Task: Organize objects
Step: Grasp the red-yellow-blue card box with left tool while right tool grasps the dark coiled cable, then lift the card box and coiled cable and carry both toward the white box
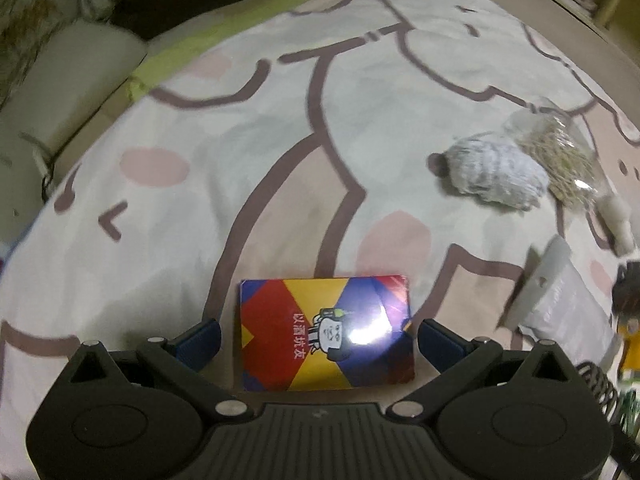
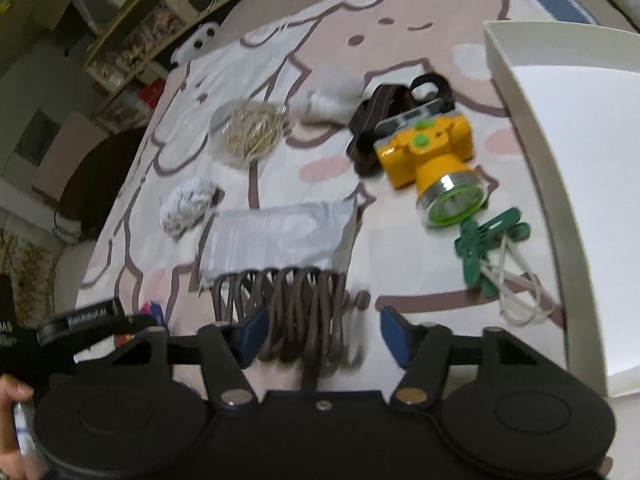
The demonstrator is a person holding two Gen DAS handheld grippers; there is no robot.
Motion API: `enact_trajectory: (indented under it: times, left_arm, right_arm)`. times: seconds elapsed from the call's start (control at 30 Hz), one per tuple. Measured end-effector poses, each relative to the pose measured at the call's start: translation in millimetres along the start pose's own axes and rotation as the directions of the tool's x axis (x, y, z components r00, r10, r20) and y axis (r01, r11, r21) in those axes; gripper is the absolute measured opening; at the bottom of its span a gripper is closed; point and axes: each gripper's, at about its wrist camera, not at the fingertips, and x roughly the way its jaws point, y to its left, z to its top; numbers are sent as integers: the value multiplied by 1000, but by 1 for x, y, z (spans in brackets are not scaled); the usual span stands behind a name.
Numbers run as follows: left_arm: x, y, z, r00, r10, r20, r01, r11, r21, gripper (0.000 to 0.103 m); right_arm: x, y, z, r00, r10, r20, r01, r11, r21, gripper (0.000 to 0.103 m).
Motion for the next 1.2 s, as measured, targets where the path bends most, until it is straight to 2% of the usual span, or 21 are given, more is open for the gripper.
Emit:
enact_trajectory:
  times: [0.03, 0.1, 0.27, 0.3, 0.43, 0.6, 0.73, 0.8, 0.93, 1.03, 1.1, 1.2]
  left_arm:
    - [2, 1, 0, 1000, 1, -4, -2, 1000, -14, 103]
    - [8, 3, -1, 1000, 2, -14, -2, 999, -44, 103]
    - [17, -5, -4, 999, 36, 1, -36, 999, -30, 103]
    - [18, -7, -6, 999, 42, 11, -42, 999, -22, 103]
    - [20, -7, -10, 998, 42, 42, -41, 999, -27, 103]
    - [23, -7, -8, 999, 38, 35, -37, 998, -41, 103]
    - [21, -5, -9, 999, 32, 35, -30, 999, -40, 103]
    - [20, -5, -9, 999, 23, 36, -22, 999, -38, 101]
    - [13, -10, -11, 999, 7, 52, -7, 1000, -2, 89]
    - [13, -14, -12, 999, 7, 40, -8, 1000, 30, 89]
    - [11, -14, -13, 999, 2, 34, -3, 999, 38, 89]
    - [9, -14, -14, 1000, -22, 23, 21, 998, 55, 89]
  right_arm:
    - [1, 1, -1, 1000, 0, -5, 0, 1000, -8, 52]
    - [4, 3, -2, 1000, 6, -11, -6, 1000, -20, 35]
    - [1, 10, -5, 1000, 26, -2, -26, 998, -58, 28]
    - [1, 10, -5, 1000, 26, -2, -26, 998, -58, 15]
    - [-7, 13, -6, 999, 37, 20, -36, 996, -76, 14]
    - [-20, 15, -7, 996, 63, 58, -58, 995, -78, 5]
    - [-35, 15, -9, 995, 26, 99, -16, 995, -102, 5]
    - [-38, 11, -10, 996, 23, 92, -14, 995, -98, 5]
    - [-31, 10, -15, 998, 19, 58, -13, 995, -101, 6]
    - [-24, 14, -14, 998, 42, 37, -38, 993, -111, 9]
    - [-14, 12, -13, 998, 57, -9, -58, 996, -68, 9]
    - [-3, 13, -17, 999, 16, -44, -20, 997, -81, 9]
